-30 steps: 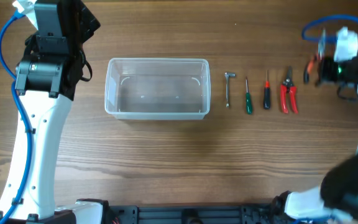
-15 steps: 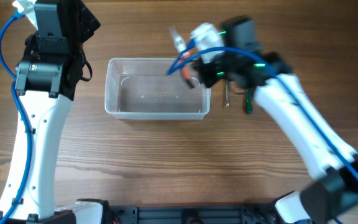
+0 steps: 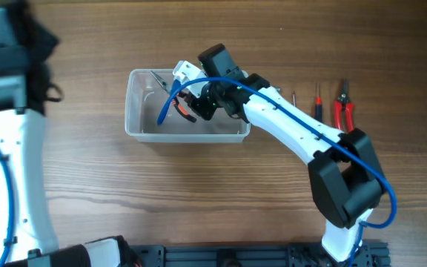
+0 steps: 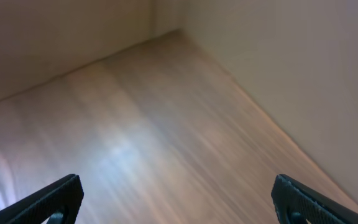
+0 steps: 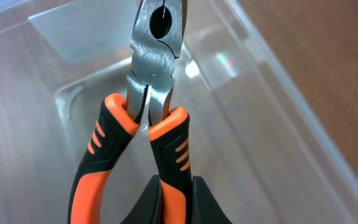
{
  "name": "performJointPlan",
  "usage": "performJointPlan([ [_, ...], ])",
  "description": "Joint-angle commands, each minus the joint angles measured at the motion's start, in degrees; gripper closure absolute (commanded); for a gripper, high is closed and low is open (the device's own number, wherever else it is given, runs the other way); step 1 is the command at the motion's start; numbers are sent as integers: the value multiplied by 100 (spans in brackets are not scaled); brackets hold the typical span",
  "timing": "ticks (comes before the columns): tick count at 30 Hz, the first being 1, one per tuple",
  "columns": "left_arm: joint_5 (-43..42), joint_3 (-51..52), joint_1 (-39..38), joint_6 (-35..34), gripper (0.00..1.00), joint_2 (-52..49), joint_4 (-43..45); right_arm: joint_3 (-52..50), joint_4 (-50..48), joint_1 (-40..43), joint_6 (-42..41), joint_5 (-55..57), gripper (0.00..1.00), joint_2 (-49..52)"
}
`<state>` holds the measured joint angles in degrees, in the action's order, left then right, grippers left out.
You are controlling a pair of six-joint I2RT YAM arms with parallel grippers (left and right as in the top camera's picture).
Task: Pack container
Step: 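Carry the pliers into the container and open the right gripper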
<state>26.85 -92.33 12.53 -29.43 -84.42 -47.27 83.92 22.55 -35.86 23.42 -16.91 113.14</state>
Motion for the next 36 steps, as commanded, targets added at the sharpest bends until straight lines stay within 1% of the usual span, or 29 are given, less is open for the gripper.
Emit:
performJointPlan([
  [1, -1473, -57, 1215, -146, 0, 7, -59, 48, -293, -20, 496, -146, 96, 149],
  [4, -2065, -57, 1794, -146, 0, 4, -146, 48, -367, -20, 942, -166, 96, 313],
  [7, -2070, -57, 2142, -144, 0, 4, -146, 46, -387, -20, 1746, -164, 96, 455],
  [10, -2070, -57, 2302, -144, 0, 4, -146, 46, -393, -17, 2544, -162, 96, 540],
  [12, -2070, -57, 2328, -144, 0, 4, -146, 46, -396, -17, 2894, -162, 96, 553],
  [15, -2070, -57, 2326, -144, 0, 4, -146, 46, -420, -7, 3075, -162, 96, 553],
  [18, -2070, -57, 2326, -144, 0, 4, -146, 46, -514, 33, 3058, -162, 95, 553],
  [20, -2070, -57, 2326, -144, 0, 4, -146, 46, -549, 42, 3036, -157, 67, 553],
  [21, -2070, -57, 2326, -144, 0, 4, -146, 46, -579, 42, 3034, -157, 64, 551],
  [22, -2070, -57, 2326, -144, 0, 4, -146, 46, -614, 42, 3018, -105, 59, 546],
  [23, -2070, -57, 2326, -144, 0, 4, -146, 52, -721, 42, 2837, 81, 59, 520],
  [25, -2070, -57, 2326, -144, 0, 4, -146, 59, -986, 48, 2188, 590, 59, 363],
  [27, -2070, -57, 2326, -144, 0, 4, -146, 87, -1049, 61, 1665, 1222, 58, 15],
  [28, -2070, -57, 2326, -144, 0, 4, -146, 105, -1043, 83, 1307, 1626, 54, -243],
  [30, -2070, -57, 2326, -144, 0, 4, -146, 122, -955, 177, 577, 2326, 50, -876],
  [32, -2070, -57, 2326, -144, 0, 4, -146, 122, -581, 492, -315, 2796, 48, -1781],
  [35, -2070, -57, 2326, -144, 0, 4, -146, 120, 166, 1134, -1228, 2835, 48, -2500],
  [36, -2070, -57, 2326, -144, 0, 4, -146, 120, 483, 1416, -1547, 2833, 41, -2664],
])
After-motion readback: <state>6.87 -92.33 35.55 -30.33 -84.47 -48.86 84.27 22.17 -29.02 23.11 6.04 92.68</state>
